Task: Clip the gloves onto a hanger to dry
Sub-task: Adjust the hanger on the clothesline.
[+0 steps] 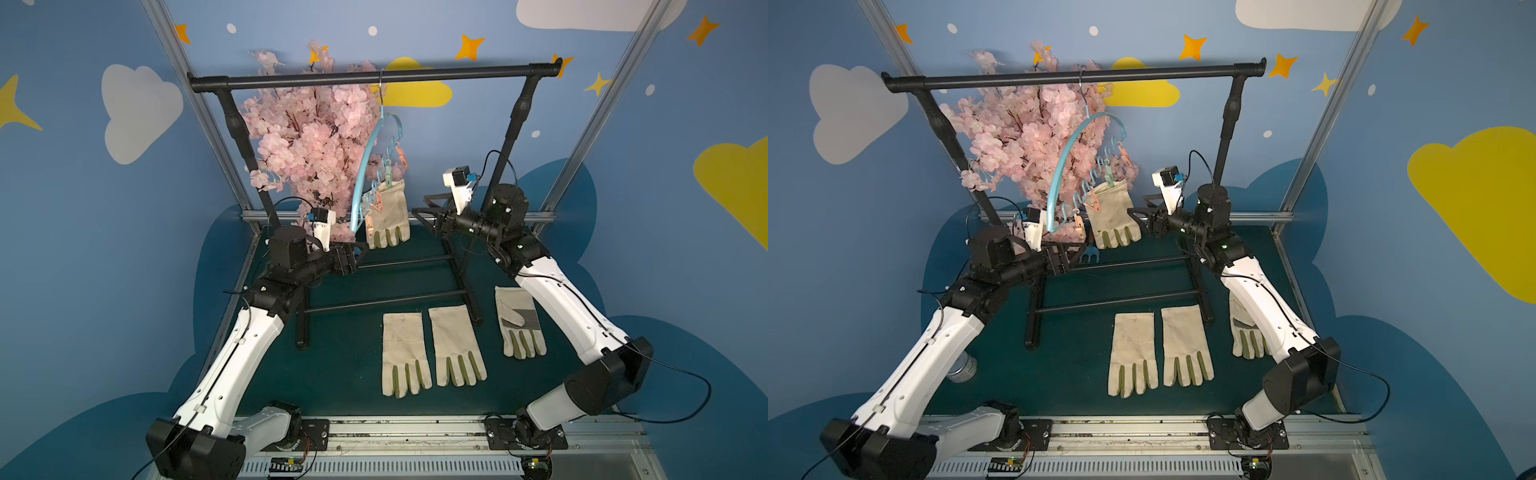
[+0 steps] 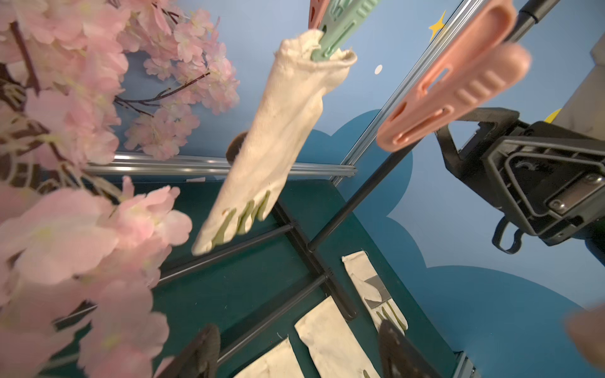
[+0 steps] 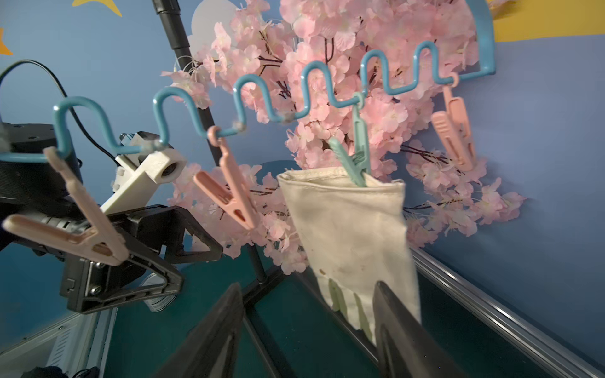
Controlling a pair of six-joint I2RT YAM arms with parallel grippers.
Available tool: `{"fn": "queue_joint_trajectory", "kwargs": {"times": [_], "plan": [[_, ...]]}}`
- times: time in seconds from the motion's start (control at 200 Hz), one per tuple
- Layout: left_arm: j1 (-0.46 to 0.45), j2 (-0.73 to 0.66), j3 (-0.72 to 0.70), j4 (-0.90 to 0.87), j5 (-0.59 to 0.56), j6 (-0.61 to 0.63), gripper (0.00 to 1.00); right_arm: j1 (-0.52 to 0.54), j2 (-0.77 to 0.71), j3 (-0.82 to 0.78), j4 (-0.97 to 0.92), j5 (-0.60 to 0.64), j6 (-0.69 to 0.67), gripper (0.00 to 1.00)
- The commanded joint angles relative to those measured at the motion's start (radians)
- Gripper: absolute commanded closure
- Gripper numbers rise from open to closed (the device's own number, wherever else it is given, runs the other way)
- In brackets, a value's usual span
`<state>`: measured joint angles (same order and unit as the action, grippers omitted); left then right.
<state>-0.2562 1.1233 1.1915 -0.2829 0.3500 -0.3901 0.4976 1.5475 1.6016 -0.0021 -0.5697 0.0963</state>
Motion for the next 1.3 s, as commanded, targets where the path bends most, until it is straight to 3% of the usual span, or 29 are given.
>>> {"fn": "queue_joint_trajectory", "kwargs": {"times": [0.0, 0.085, 0.295, 0.646, 0.981, 1.297], "plan": [[-0.022, -0.100, 0.004, -0.082, -0.104, -0.016, 0.26, 0.030, -0.028, 0.005, -0.012, 0.030, -0.042, 0.39], [-0.037, -0.161, 0.043, -0.141, -0.111, -0.013, 0.30, 0.055, -0.006, 0.047, -0.033, 0.027, -0.053, 0.41], [-0.095, -0.208, 0.204, -0.259, -0.172, -0.004, 0.27, 0.105, 0.066, 0.159, -0.063, 0.045, -0.078, 0.42], [-0.207, -0.091, 0.471, -0.258, -0.170, 0.034, 0.19, 0.179, 0.206, 0.374, -0.155, 0.093, -0.133, 0.44], [-0.299, -0.034, 0.548, -0.212, -0.211, 0.093, 0.16, 0.219, 0.253, 0.450, -0.208, 0.130, -0.180, 0.44], [-0.379, 0.002, 0.619, -0.211, -0.258, 0.142, 0.15, 0.263, 0.273, 0.486, -0.257, 0.252, -0.240, 0.43]]}}
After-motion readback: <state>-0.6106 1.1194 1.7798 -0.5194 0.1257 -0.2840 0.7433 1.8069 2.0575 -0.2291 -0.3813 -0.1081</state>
